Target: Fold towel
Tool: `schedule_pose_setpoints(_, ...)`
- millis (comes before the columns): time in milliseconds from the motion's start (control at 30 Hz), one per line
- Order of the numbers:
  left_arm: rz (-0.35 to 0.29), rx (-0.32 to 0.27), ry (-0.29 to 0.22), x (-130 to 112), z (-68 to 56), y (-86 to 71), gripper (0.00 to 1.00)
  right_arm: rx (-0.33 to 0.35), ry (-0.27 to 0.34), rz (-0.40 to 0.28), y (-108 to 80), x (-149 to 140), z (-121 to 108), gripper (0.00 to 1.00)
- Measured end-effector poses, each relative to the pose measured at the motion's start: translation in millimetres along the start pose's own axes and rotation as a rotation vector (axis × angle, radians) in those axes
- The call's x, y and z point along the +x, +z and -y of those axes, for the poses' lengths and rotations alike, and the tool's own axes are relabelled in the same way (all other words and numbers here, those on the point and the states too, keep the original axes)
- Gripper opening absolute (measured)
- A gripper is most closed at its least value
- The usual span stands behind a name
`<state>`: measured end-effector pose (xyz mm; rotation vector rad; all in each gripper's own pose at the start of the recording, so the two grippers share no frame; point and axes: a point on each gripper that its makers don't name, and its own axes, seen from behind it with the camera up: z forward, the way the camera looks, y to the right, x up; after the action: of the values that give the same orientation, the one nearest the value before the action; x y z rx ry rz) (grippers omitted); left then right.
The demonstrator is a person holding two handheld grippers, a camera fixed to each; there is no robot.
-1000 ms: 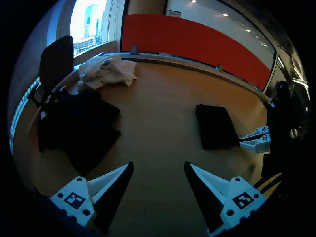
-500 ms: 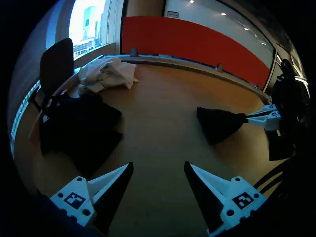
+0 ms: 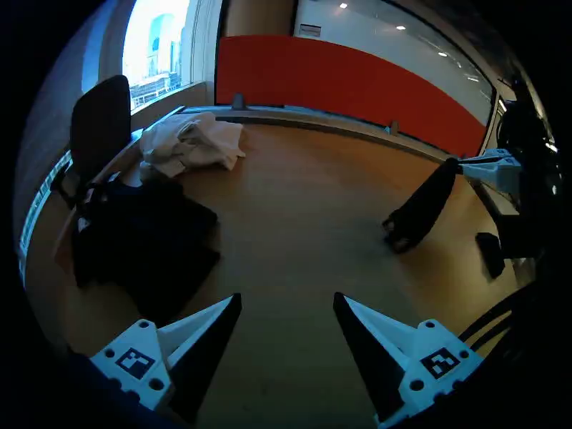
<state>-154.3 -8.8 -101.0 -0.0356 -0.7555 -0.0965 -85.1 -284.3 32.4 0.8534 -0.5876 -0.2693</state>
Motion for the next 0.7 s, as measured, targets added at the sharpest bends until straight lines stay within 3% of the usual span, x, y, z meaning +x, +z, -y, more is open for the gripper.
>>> schedule_pose_setpoints(700,0.0,-0.008,0.013,2,-8.9,-3.7,0.96,-0.043,0.054,-0.021,-43.3,-1,-41,0.05)
